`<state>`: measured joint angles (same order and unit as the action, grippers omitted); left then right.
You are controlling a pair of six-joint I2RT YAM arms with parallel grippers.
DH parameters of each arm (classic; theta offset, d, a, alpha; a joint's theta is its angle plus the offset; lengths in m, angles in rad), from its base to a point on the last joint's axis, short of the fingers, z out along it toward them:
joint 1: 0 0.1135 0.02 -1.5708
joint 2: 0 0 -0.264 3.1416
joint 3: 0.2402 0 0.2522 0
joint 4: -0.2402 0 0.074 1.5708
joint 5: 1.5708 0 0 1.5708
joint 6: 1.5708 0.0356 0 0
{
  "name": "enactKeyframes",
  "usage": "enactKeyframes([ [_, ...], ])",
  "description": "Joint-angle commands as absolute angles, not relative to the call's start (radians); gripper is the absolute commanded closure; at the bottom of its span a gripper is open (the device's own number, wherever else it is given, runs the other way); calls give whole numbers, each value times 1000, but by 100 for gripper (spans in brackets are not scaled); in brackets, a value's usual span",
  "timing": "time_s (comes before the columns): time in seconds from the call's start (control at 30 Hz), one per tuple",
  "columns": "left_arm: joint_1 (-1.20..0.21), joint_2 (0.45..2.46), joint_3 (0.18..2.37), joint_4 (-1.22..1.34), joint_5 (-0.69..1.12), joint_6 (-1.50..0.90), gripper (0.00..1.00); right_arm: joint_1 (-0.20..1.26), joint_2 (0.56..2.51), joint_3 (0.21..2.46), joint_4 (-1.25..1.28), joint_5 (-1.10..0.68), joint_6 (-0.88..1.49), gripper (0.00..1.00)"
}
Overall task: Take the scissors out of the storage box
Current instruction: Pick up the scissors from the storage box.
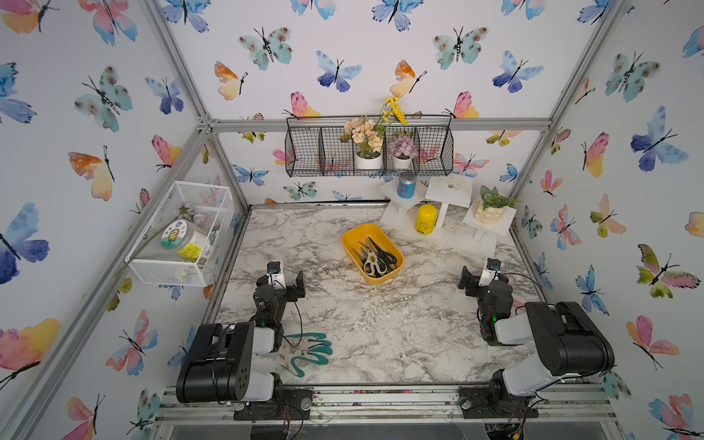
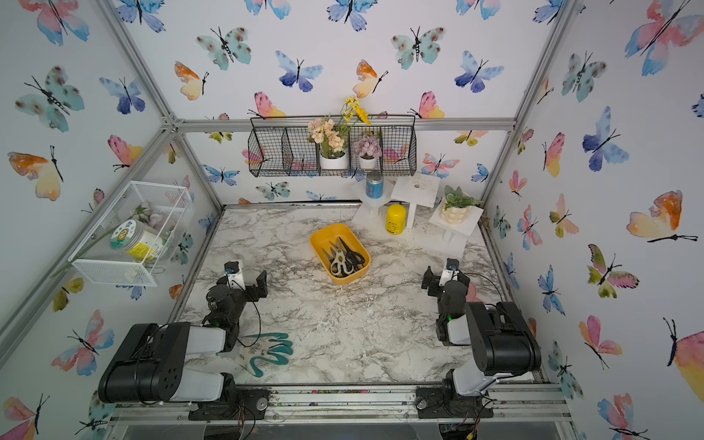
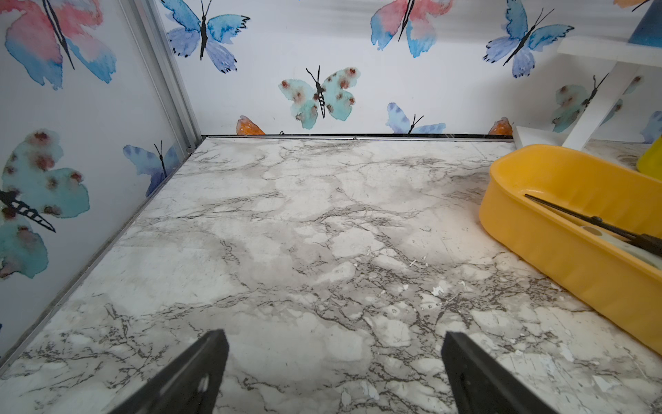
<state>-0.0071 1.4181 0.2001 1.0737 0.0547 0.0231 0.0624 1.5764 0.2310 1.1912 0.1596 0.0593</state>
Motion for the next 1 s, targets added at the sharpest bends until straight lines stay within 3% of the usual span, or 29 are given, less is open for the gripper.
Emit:
enactKeyframes([
  [0.0, -9, 1403, 196, 1089, 84, 33, 1, 60, 1566, 244, 1195, 146, 54, 1],
  [0.97, 11, 1404, 201, 1084, 122, 21, 1, 60, 1566, 246, 1193, 148, 55, 1],
])
